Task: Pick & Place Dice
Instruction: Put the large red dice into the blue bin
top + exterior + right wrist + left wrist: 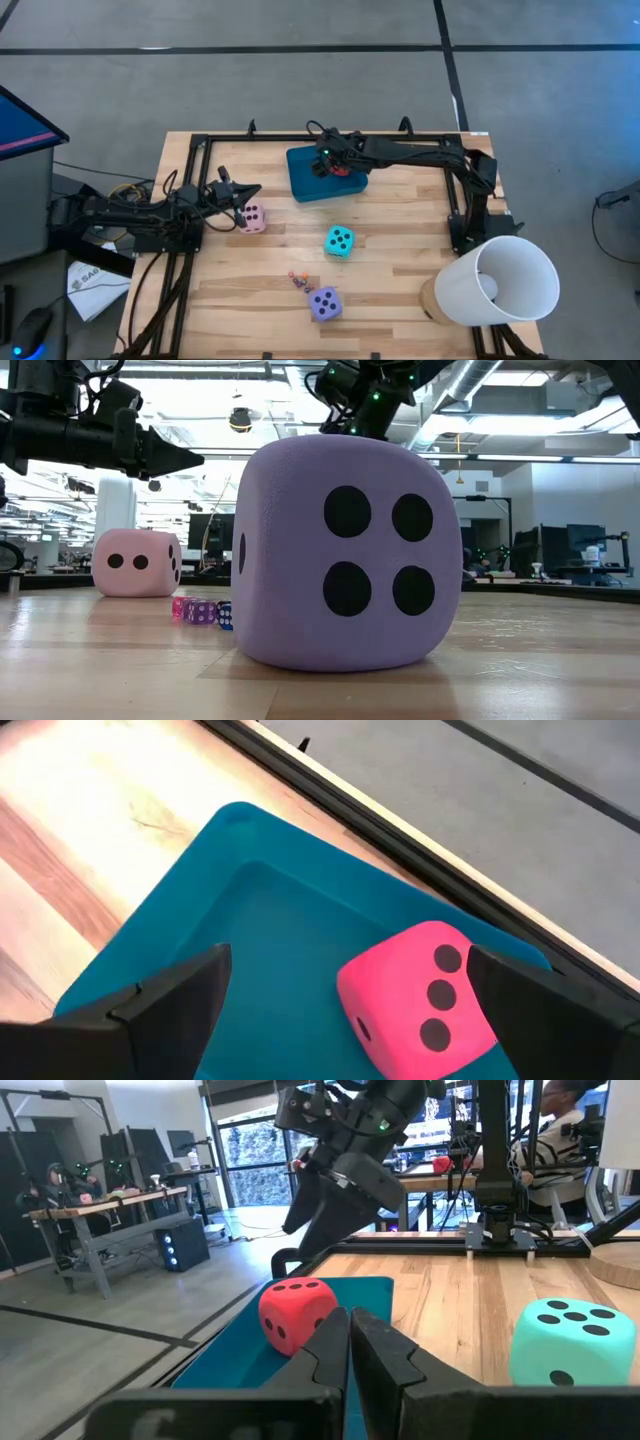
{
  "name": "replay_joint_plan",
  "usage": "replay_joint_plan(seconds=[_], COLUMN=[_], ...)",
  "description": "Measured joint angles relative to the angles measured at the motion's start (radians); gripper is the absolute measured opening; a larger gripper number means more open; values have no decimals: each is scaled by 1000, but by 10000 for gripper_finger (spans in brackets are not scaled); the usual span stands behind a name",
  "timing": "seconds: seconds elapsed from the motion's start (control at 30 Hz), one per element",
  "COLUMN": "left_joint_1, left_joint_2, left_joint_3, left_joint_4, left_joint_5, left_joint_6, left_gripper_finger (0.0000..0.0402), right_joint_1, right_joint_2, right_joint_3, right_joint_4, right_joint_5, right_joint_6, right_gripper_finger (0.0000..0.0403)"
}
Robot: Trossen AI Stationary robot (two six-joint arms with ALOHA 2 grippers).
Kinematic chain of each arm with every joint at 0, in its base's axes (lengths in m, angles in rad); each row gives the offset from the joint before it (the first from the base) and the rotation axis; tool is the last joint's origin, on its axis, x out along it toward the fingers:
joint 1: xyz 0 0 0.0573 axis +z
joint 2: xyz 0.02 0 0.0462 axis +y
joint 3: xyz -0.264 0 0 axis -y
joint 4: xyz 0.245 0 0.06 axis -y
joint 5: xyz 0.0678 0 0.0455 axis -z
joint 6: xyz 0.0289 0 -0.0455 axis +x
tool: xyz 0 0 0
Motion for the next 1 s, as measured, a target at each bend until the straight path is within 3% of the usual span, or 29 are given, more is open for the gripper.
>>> replay_joint_plan(seconds=[0.7, 0.83, 1.0], left_joint_1=[0, 0, 0], left_joint_2=[0, 0, 0], left_joint_3=[0, 0, 0], left_joint_4=[0, 0, 0], left_joint_5=[0, 0, 0], left_joint_6=[0, 0, 0], left_gripper_finger=[6, 6, 6], right_joint_1=[5, 13, 29], right_joint_2=[0, 0, 0], right_joint_3=[1, 1, 1], right_joint_4=[-18, -29, -67], right_joint_5=[-3, -3, -4], right_joint_6=[-98, -145, -161], right_gripper_finger=[395, 366, 292])
